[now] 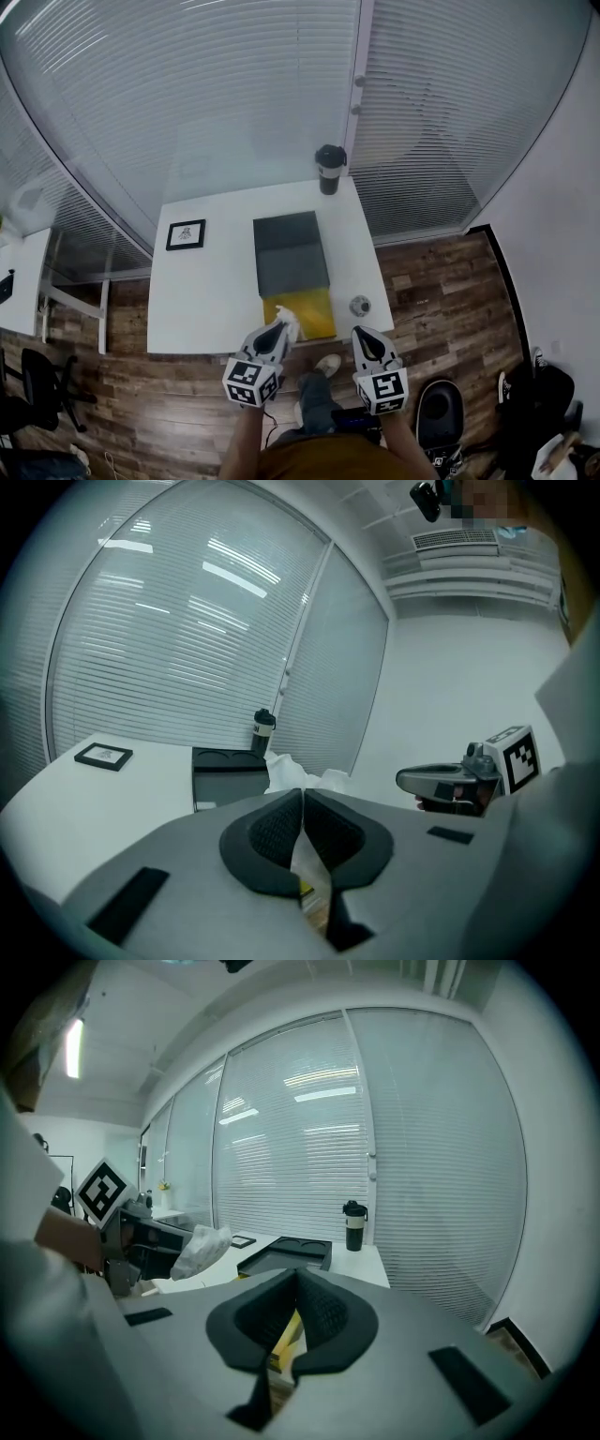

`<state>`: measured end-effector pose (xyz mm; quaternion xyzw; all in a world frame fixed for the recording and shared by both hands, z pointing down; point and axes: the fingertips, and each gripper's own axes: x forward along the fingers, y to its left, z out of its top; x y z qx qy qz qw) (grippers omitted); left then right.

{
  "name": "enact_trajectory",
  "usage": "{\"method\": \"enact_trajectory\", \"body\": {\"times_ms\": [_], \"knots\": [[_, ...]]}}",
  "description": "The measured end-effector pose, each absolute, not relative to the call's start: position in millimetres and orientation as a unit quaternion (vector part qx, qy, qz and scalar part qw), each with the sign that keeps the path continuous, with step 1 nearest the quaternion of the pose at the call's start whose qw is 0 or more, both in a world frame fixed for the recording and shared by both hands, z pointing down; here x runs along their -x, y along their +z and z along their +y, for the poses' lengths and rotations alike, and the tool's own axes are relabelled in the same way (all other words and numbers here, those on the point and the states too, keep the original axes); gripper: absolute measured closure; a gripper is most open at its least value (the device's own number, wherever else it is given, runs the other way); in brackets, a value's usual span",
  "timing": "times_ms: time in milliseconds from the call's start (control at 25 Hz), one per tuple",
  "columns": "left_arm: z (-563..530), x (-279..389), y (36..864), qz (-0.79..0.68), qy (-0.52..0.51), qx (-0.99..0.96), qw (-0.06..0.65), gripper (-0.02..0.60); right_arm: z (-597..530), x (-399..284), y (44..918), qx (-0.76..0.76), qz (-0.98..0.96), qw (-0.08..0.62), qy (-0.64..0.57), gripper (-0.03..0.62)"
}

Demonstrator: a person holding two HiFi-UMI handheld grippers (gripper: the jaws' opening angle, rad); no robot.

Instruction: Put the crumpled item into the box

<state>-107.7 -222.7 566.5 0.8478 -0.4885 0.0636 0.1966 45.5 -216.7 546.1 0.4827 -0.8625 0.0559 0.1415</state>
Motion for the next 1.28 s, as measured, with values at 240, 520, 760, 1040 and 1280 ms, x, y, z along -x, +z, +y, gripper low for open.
{"method": "enact_trajectory", "body": {"times_ms": [240, 520, 760, 1040, 1280], "knots": [[-235.4, 102.4, 593.1, -0.476, 0.108, -0.848, 0.206, 0.551, -229.1, -44.3, 563.4, -0.479, -0.861, 0.156, 0.074, 0.582], [-251.8, 97.3, 622.2, -0.458, 0.177, -0.85, 0.193, 0.551, -242.1, -50.3, 589.5, -0.48, -0.855, 0.171, 0.1, 0.582], [-257.1, 94.3, 644.9, -0.434, 0.237, -0.846, 0.198, 0.551, -248.8, -52.2, 606.7, -0.474, -0.853, 0.187, 0.11, 0.582], [-258.5, 84.4, 666.3, -0.406, 0.298, -0.839, 0.206, 0.551, -250.5, -51.6, 616.2, -0.466, -0.853, 0.202, 0.12, 0.582], [-260.5, 78.4, 676.4, -0.397, 0.314, -0.836, 0.214, 0.549, -254.2, -52.5, 620.4, -0.465, -0.852, 0.207, 0.123, 0.582]]}}
